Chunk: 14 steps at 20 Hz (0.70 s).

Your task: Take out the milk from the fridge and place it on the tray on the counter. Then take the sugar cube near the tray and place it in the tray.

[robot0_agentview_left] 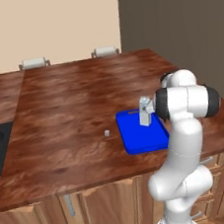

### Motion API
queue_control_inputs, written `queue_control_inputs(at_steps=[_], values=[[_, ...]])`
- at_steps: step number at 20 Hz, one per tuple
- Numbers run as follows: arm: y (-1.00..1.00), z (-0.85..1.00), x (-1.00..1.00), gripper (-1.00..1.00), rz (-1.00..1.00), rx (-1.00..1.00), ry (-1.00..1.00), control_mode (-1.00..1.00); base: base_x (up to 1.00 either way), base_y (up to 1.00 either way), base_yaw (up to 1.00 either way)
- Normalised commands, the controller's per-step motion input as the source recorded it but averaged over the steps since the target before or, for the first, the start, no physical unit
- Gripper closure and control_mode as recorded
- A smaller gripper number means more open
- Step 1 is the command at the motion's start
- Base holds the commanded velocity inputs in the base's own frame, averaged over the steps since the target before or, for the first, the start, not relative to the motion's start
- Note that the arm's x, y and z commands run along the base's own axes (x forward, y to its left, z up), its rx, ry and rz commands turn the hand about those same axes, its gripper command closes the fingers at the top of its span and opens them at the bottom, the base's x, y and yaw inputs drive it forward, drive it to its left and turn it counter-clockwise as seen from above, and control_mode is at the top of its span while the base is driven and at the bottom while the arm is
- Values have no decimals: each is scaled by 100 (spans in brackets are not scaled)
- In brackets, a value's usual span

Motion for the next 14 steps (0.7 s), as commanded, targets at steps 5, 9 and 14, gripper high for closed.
queue_control_inputs(at_steps=[5,9,14], values=[[0,0,0,-100,0,0,-5,-100,0,0,0],[0,0,0,-100,0,0,0,-100,0,0,0],[0,10,-2,-100,0,0,0,-100,0,0,0]])
